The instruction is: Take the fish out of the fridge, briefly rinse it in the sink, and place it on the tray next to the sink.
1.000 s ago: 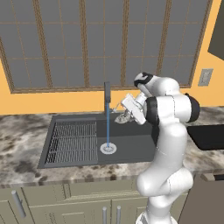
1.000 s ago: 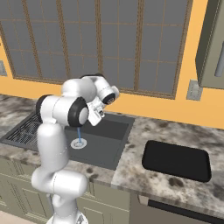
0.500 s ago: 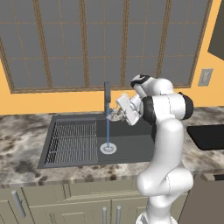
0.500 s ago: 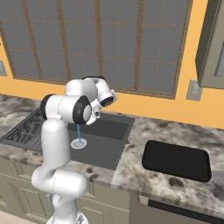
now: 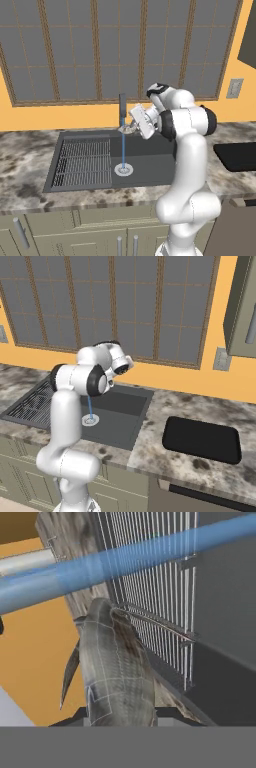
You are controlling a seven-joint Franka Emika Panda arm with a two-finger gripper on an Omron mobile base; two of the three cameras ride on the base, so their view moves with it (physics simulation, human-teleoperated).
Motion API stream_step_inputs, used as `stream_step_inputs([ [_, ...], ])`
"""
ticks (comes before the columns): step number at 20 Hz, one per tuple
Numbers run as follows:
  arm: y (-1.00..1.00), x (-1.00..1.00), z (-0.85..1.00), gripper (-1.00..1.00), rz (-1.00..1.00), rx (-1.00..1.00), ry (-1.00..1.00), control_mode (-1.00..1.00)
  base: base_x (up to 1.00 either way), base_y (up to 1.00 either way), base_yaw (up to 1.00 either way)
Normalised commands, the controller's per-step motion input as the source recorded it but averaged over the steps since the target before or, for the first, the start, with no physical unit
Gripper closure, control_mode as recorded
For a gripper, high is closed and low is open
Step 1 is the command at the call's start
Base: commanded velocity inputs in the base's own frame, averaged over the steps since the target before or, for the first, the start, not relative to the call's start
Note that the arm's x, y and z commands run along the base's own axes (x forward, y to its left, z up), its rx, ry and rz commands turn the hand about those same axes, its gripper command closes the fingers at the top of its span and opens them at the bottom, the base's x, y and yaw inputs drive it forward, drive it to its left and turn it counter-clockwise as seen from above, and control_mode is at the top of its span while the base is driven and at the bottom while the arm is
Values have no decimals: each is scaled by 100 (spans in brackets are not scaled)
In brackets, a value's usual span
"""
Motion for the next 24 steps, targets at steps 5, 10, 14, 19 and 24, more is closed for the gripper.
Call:
stream_step_inputs([
  [5, -6, 22, -28, 100, -15, 2, 0, -100, 0, 0, 0],
  [10, -6, 43, -16, 100, -12, 2, 1, -100, 0, 0, 0],
  [14, 0, 63, -7, 100, -9, 0, 0, -100, 0, 0, 0],
  [19, 0, 23, -1, 100, -2, 0, 2, -100, 0, 0, 0],
  [24, 7, -57, 0, 100, 0, 0, 9, -100, 0, 0, 0],
])
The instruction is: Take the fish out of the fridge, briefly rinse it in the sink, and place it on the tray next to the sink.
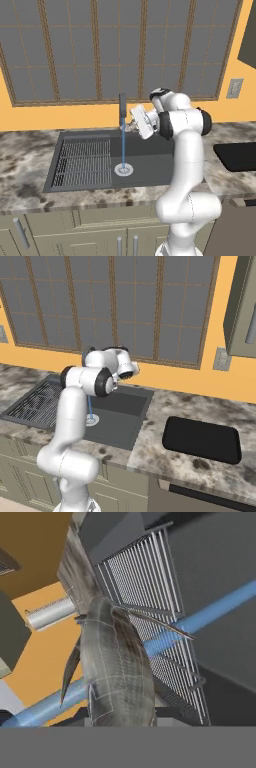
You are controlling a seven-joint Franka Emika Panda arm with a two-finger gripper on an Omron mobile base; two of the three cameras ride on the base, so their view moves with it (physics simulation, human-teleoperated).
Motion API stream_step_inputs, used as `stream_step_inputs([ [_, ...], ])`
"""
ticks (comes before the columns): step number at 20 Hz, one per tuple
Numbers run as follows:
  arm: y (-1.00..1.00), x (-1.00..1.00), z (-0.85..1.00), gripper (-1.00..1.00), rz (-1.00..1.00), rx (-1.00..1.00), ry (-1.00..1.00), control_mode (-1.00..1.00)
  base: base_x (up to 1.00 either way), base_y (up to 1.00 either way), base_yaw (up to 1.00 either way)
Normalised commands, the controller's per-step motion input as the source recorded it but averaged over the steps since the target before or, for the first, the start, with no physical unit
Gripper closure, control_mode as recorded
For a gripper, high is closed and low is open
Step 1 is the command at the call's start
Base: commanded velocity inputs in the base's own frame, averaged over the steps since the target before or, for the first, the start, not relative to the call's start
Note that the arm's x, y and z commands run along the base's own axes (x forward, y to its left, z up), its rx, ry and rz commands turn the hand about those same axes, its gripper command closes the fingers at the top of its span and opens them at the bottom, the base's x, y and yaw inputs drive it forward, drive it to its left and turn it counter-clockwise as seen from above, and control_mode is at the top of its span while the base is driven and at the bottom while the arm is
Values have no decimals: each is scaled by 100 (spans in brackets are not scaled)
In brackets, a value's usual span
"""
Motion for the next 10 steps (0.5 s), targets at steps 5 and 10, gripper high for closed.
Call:
stream_step_inputs([
  [5, 11, -100, -2, 100, 0, 0, 5, -100, 0, 0, 0],
  [10, 4, -100, 20, 100, 0, 2, -4, -100, 0, 0, 0],
])
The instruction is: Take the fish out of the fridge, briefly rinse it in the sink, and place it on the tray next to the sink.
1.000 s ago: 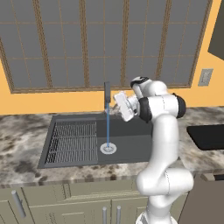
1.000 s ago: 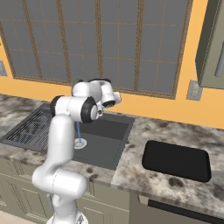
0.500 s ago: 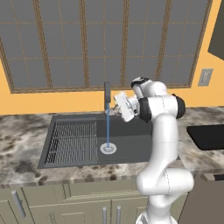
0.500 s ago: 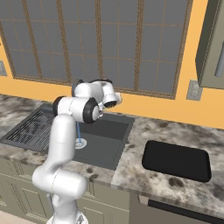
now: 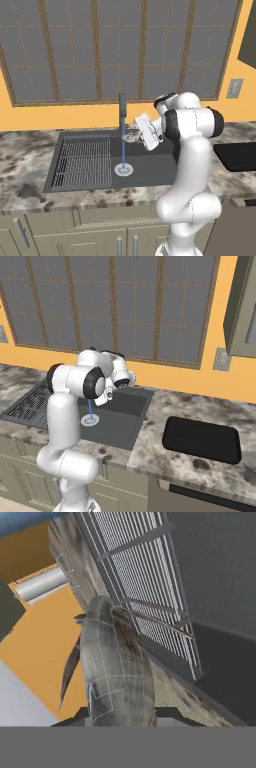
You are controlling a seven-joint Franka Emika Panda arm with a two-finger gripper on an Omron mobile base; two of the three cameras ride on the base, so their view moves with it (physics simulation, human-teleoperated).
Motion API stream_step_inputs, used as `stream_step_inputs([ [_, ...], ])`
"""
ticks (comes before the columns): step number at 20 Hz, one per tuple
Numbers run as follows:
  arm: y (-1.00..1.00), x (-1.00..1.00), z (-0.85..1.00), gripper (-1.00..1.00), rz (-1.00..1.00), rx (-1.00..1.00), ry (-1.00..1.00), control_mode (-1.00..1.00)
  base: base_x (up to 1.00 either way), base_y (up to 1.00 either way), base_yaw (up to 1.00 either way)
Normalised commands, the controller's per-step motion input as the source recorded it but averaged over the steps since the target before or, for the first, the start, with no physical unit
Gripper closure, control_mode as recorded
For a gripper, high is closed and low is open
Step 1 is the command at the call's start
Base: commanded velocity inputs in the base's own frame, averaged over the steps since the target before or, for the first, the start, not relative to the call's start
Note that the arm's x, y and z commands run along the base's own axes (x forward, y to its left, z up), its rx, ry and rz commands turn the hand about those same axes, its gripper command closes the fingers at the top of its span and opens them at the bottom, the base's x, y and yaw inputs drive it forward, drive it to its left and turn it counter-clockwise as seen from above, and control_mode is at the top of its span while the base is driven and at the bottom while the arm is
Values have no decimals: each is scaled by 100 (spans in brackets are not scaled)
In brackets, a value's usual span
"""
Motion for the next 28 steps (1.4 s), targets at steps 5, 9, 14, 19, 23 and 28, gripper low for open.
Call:
stream_step_inputs([
  [5, -1, -100, 97, 100, -3, -19, -28, -100, 0, 0, 0],
  [9, -11, -100, 92, 100, -12, -54, -30, -100, 0, 0, 0],
  [14, -43, -87, 29, 100, -15, -81, -20, -100, 0, 0, 0],
  [19, -94, -66, 1, 100, -14, -94, -27, -100, 0, 0, 0],
  [23, -100, -43, 20, 100, -6, -77, -31, -100, 0, 0, 0],
  [28, -100, -29, 15, 100, -13, -48, -22, -100, 0, 0, 0],
])
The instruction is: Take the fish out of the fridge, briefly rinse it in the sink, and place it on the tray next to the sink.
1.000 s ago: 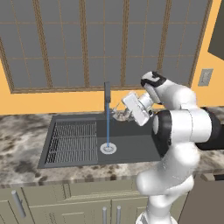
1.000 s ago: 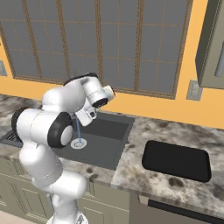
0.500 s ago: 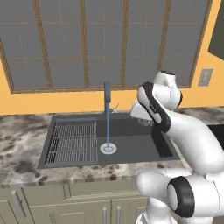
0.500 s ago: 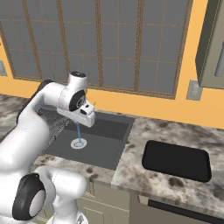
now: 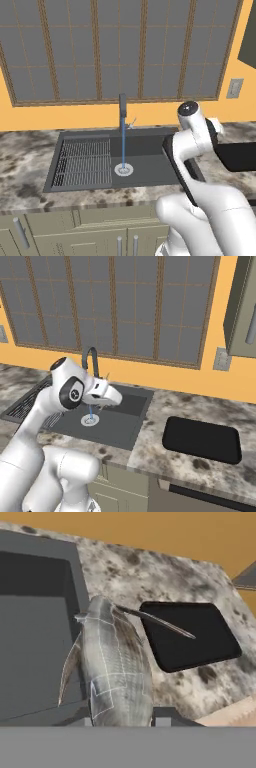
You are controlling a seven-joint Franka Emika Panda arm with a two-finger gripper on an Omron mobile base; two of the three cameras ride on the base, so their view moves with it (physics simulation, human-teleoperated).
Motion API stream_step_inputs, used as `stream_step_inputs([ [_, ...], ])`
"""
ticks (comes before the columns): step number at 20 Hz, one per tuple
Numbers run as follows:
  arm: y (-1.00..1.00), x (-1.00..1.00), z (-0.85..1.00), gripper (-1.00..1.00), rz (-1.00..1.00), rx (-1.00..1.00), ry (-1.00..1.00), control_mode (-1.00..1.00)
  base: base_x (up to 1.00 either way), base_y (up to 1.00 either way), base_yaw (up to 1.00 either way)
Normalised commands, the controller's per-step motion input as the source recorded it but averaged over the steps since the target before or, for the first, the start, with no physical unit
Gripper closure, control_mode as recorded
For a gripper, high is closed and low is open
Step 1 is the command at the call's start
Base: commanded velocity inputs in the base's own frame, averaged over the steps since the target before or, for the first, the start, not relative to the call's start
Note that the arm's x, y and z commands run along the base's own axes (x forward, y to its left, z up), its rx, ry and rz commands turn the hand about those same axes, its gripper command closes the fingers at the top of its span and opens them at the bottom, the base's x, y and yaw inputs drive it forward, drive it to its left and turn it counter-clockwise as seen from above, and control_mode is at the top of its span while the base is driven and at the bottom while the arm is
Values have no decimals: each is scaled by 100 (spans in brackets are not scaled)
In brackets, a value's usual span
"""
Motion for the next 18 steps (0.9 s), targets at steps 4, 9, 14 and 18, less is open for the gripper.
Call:
stream_step_inputs([
  [4, -100, 1, -1, 100, -17, -5, -8, -100, 0, 0, 0],
  [9, -100, 31, 0, 100, -5, 28, 2, -100, 0, 0, 0],
  [14, -100, 61, 6, 100, -2, 33, 15, -100, 0, 0, 0],
  [18, -47, 39, 0, 100, -7, 4, 15, -100, 0, 0, 0],
])
